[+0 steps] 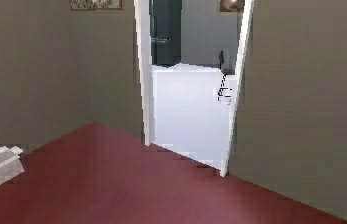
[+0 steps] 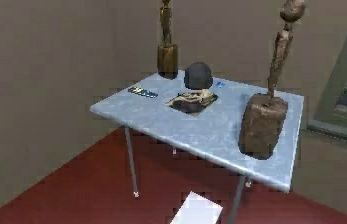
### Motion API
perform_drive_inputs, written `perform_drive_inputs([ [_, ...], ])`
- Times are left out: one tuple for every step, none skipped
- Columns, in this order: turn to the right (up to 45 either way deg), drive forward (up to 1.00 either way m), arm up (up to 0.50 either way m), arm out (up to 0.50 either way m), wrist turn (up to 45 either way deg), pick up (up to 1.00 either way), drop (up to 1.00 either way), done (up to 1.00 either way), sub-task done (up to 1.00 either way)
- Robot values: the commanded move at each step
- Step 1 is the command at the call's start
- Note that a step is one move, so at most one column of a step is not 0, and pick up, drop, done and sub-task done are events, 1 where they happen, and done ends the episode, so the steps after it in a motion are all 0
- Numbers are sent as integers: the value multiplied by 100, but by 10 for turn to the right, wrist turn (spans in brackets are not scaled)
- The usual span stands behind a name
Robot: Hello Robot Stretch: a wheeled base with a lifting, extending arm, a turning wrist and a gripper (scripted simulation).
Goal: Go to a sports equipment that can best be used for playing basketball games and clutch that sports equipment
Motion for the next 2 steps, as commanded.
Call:
perform_drive_inputs([
  [0,100,0,0,0,0,0,0,0],
  [-30,0,0,0,0,0,0,0,0],
])
